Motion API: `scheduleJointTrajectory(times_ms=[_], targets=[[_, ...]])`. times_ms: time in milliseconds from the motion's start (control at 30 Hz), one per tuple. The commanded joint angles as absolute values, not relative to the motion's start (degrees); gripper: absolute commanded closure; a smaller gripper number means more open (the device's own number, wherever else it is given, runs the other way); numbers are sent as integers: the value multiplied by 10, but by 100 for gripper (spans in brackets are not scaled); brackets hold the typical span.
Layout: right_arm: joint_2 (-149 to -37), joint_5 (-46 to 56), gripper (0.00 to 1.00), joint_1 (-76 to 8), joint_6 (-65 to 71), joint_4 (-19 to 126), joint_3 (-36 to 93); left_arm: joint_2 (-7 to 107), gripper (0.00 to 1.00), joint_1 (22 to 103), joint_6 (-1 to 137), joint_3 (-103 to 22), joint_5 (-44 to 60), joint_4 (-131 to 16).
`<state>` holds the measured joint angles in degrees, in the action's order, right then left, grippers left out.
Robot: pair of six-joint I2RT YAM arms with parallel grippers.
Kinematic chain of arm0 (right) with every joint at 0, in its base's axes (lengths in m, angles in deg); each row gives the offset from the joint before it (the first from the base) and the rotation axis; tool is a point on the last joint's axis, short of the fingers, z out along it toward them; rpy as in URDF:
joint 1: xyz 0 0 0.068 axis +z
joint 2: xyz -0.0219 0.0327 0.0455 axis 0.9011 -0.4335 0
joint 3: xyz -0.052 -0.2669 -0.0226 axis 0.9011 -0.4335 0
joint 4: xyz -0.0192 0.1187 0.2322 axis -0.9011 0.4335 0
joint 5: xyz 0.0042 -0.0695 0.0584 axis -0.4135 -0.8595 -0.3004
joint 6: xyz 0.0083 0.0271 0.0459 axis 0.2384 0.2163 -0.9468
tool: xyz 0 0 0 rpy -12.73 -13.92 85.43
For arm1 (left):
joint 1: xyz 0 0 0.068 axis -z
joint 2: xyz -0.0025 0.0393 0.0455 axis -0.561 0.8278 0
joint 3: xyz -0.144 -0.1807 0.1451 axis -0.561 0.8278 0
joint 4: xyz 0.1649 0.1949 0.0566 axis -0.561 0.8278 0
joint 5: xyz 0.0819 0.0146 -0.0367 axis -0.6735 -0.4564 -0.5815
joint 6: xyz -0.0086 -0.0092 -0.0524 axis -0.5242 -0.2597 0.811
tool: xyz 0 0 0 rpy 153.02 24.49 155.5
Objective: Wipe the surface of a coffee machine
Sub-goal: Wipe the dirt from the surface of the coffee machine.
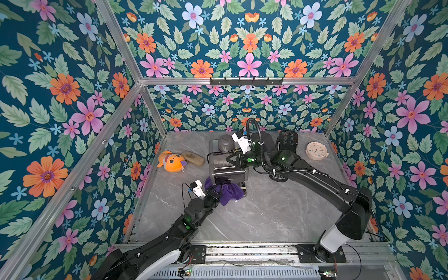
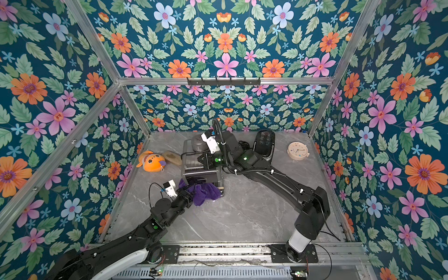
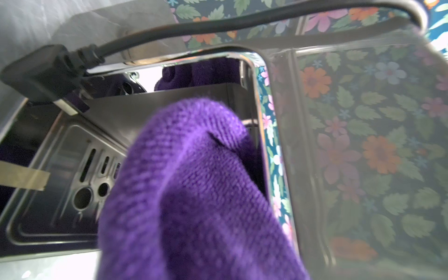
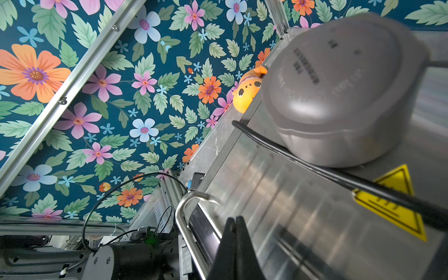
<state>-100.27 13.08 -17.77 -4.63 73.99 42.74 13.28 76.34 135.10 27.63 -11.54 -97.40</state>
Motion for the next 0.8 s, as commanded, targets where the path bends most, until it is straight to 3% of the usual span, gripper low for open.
scheduleJointTrajectory(times_ms=[0,767], targets=[[-1016,128,100,-177,-46,855,416,134,100,768,1339,276,-107,-1076],[-1006,123,100,-178,-56,853,387,259,100,793,1225,301,-74,-1279]])
